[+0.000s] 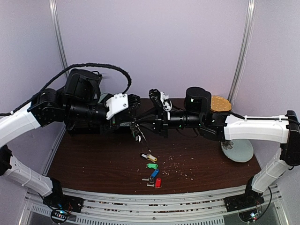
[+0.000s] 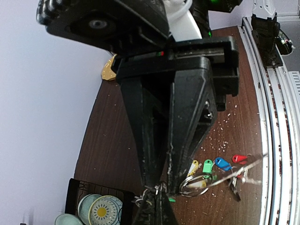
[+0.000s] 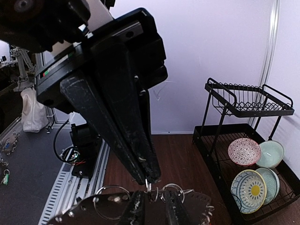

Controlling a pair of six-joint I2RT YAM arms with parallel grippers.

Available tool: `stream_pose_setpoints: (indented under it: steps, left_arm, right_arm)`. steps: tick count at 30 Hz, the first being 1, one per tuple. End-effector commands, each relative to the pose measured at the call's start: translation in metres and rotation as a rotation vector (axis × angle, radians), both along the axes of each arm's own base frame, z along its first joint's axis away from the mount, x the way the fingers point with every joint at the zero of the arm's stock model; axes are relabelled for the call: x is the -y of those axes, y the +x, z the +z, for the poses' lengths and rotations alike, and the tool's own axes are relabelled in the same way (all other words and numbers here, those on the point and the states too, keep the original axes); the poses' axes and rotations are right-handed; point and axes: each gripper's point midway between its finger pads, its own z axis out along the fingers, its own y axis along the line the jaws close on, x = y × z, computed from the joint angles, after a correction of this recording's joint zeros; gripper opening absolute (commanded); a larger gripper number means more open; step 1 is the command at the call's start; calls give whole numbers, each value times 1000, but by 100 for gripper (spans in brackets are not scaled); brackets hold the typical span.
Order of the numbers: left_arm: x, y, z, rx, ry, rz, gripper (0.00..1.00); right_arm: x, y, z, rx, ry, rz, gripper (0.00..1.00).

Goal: Put the keys on the keyring

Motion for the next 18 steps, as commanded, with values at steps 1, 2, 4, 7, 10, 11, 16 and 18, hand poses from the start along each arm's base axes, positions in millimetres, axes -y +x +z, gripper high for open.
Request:
stream_pose_setpoints:
  steps: [1, 2, 4, 7, 10, 11, 16, 18]
  left_arm:
    - [7, 0, 24, 38, -97, -11, 0]
    - [7, 0, 24, 39, -97, -13, 0]
    - [8, 1, 22, 37, -90, -11, 0]
    - [8, 1, 18, 34, -82, -10, 0]
    - [9, 1, 16, 28, -75, -16, 0]
    - [9, 0, 16, 26, -75, -18, 0]
    - [13, -4, 24, -3, -131, -25, 4]
    - [12, 2, 34, -3, -204, 26, 35]
  right_arm:
    - [-2, 2, 2, 41, -16, -42, 18]
    - [-3, 2, 2, 46, -16, -35, 18]
    - [-4, -1, 3, 51, -14, -23, 20]
    - [-6, -5, 4, 60, -12, -13, 10]
    - [-6, -10, 5, 68, -6, 6, 2]
    - [-6, -10, 6, 70, -2, 10, 0]
    - [-2, -13, 9, 65, 30, 9, 0]
    - [4, -16, 18, 74, 85, 3, 0]
